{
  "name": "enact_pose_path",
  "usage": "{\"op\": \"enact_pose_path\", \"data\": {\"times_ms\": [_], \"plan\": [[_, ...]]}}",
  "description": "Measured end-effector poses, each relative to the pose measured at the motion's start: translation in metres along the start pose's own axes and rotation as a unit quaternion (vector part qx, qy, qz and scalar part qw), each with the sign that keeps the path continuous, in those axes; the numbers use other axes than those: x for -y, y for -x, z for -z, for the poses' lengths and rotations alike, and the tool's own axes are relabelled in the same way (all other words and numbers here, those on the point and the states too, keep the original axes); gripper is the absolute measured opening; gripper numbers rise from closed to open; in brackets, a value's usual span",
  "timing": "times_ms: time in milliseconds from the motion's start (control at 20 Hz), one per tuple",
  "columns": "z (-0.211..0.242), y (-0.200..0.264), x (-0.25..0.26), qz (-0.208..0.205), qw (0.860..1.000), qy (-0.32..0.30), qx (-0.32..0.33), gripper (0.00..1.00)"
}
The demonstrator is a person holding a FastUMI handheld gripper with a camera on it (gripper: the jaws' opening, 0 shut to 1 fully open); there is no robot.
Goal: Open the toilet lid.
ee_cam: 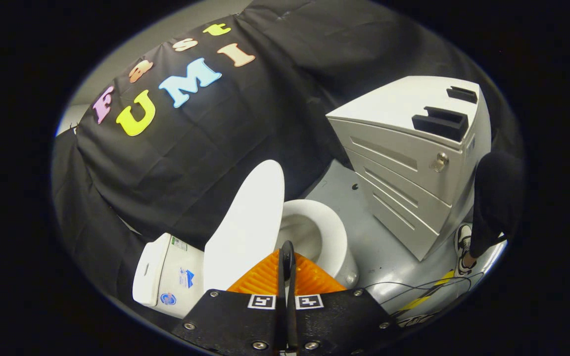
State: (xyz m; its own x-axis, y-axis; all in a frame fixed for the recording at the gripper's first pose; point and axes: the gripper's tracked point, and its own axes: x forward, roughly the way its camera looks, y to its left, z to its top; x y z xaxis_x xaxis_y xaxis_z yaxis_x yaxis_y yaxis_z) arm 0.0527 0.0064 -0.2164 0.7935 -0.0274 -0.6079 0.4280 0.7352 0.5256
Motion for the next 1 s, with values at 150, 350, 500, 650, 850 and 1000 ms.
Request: {"op": "enact_pose_path", "data": {"times_ms": [150, 350, 500, 650, 850, 1000], "plan": [[-0.007, 0.007, -0.014, 0.001, 0.999, 0.031, 0.008, 0.00], [-0.014, 0.017, -0.033, 0.005, 0.997, 0.068, 0.025, 0.00], [-0.018, 0.022, -0.046, -0.002, 0.996, 0.076, 0.042, 0.00], [-0.021, 0.029, -0.058, -0.004, 0.994, 0.094, 0.049, 0.00], [-0.027, 0.039, -0.079, -0.014, 0.990, 0.126, 0.057, 0.00], [-0.030, 0.043, -0.089, -0.002, 0.984, 0.167, 0.060, 0.00]]}}
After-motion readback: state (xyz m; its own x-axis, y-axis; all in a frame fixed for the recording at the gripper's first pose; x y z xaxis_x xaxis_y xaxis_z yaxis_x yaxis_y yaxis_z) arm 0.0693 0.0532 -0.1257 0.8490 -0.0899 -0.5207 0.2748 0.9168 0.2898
